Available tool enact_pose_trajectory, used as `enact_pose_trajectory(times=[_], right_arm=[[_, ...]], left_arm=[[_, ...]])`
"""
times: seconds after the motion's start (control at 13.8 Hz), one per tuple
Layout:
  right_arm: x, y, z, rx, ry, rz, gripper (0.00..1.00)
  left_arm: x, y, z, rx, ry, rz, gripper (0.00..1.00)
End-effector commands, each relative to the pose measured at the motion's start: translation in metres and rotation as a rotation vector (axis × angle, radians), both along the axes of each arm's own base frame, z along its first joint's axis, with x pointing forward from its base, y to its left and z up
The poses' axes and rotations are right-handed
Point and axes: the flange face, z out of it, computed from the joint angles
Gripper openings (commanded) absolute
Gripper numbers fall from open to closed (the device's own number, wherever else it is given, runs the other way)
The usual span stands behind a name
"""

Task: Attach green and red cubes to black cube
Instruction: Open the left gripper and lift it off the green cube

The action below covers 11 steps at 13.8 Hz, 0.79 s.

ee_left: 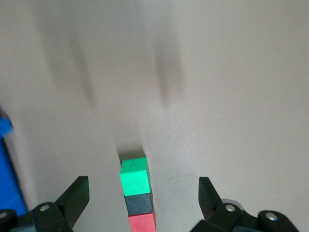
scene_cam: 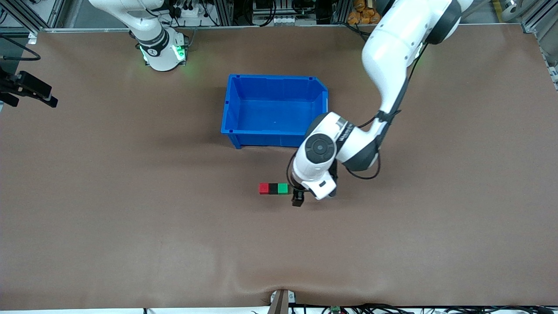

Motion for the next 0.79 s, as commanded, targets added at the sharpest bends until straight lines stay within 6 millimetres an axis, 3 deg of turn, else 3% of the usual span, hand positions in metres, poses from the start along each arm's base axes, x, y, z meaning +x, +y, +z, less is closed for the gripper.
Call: enact_pose_trajectory(times=[0.0,0.14,0.29,0.58,0.72], right_arm=[[0.005,0.001,-0.001,-0.008,0.011,-0.001,1.0],[-0.004,0.005,-0.008,-0.017,0.096,-0.006,1.0],[-0.008,-0.006,-0.011,-0.013,0.129,-0.012,1.0],[-0.006,-0.013,-0.01,-0.01,0.11,-0.027,1.0],[0.001,-0.008,-0.013,-0.007,0.09,-0.018,1.0]], left_arm=[[0.01,0.04,0.065,0.028,-0.032,-0.155,1.0],[0.02,0.082,0.108,0.043,-0.031,-0.252,1.0],[0.024,0.125,0.153,0.047,-0.039,-0.339,1.0],[0.012,0.189,0.208,0.078,0.034,-0.453,1.0],[0.006,0.221,0.232,0.069,0.054,-0.546,1.0]])
